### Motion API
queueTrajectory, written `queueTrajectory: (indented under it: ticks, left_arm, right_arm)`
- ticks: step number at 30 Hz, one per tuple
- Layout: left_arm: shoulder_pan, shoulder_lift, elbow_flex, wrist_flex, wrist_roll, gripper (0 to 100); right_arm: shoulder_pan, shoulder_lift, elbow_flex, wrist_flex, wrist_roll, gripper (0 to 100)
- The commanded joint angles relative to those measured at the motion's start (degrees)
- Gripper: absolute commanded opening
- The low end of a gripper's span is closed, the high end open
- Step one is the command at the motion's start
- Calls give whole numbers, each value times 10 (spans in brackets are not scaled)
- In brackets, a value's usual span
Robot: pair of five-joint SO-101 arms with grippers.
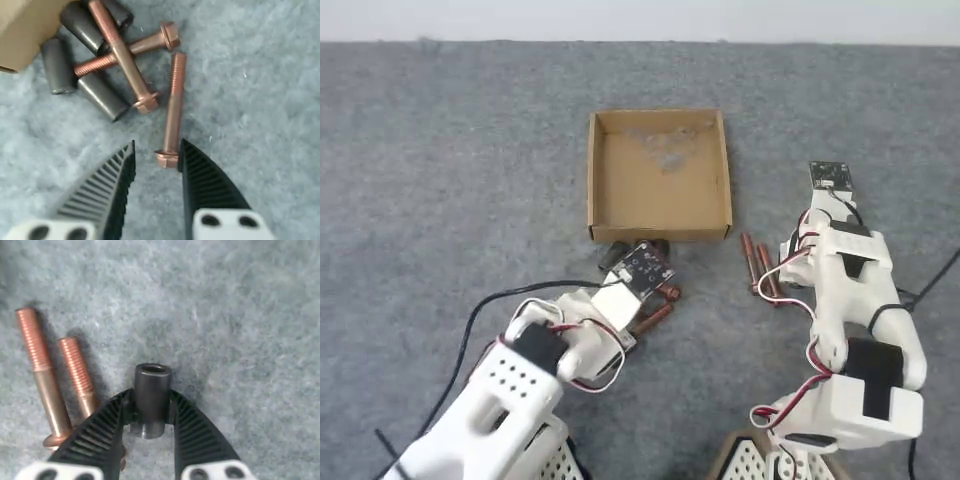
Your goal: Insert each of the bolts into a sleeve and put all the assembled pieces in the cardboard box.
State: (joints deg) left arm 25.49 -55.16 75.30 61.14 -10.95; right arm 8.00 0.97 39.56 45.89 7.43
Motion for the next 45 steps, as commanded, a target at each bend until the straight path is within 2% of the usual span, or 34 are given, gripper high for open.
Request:
queueTrajectory:
  ticks: [1,10,16,31,33,35,41,45]
  left_arm:
    - [4,91,-21,-52,-9,134]
    - [8,215,-75,-56,-11,131]
    - [5,259,-97,-91,-6,130]
    - [4,435,-210,-53,-6,129]
    - [7,447,-217,-43,-10,98]
    - [9,452,-218,-40,-15,24]
    - [9,452,-217,25,-87,11]
    - [1,451,-211,85,-246,11]
  right_arm:
    - [7,0,-30,7,-5,6]
    - [3,0,-29,7,-4,6]
    - [3,0,-29,7,-3,6]
    - [4,0,-29,15,-2,6]
    - [5,0,-29,15,-2,6]
    - [5,0,-29,15,-2,6]
    - [5,0,-30,9,-1,6]
    - [4,2,-32,8,-1,6]
